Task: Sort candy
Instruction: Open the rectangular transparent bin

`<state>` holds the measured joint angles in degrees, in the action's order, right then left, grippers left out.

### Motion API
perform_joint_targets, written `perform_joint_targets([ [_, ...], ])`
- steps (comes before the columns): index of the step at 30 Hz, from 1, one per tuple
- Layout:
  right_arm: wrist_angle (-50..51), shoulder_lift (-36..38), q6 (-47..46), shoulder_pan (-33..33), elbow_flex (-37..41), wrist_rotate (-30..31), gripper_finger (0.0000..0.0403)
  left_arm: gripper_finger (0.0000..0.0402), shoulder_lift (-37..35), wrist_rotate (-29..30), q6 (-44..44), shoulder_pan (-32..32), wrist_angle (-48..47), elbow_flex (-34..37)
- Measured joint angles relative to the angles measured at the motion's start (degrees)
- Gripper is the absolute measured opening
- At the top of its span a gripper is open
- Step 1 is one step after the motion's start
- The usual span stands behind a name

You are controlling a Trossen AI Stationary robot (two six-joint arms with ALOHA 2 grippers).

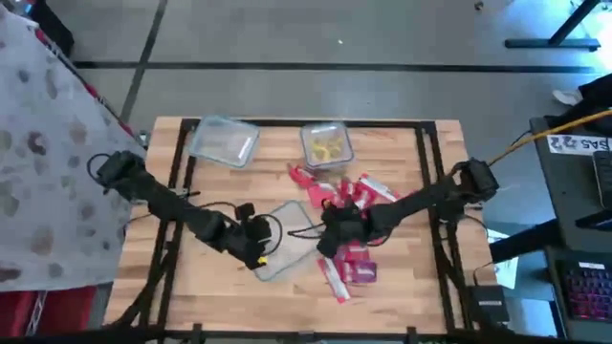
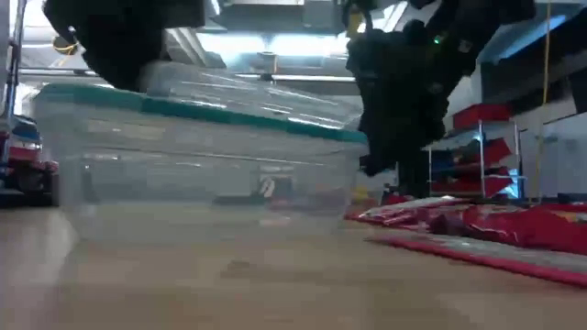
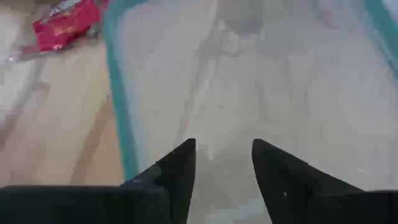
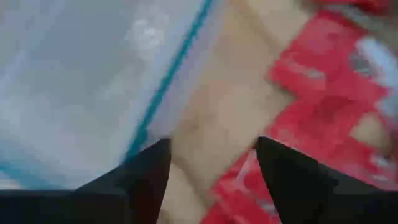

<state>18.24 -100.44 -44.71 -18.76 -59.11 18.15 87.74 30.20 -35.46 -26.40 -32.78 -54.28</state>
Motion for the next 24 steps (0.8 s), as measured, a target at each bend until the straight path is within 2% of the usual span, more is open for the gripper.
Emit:
perform_joint_targets([
  [8,-2.8,-0.1,-0.2,-4.7,0.0,-1.8,0.0227,0.0143,-0.2,0.5,5.1,3.8,1.7,2.3],
  [15,-8.4,0.0,1.7,-7.7,0.0,1.7,0.0227,0.0143,-0.2,0.3,11.9,5.5,5.3,3.1],
  [18,-4.2,1.9,-0.2,-8.2,0.1,6.3,0.0227,0.0143,-0.2,-0.1,11.8,4.9,4.9,2.8],
  [22,1.1,3.9,-4.6,-7.8,0.0,16.4,0.0227,0.0143,-0.2,-0.5,11.6,3.9,5.1,2.8],
  [24,2.7,3.9,-5.6,-6.3,0.0,18.3,0.0227,0.0143,-0.2,-1.0,11.6,3.8,5.3,2.8],
])
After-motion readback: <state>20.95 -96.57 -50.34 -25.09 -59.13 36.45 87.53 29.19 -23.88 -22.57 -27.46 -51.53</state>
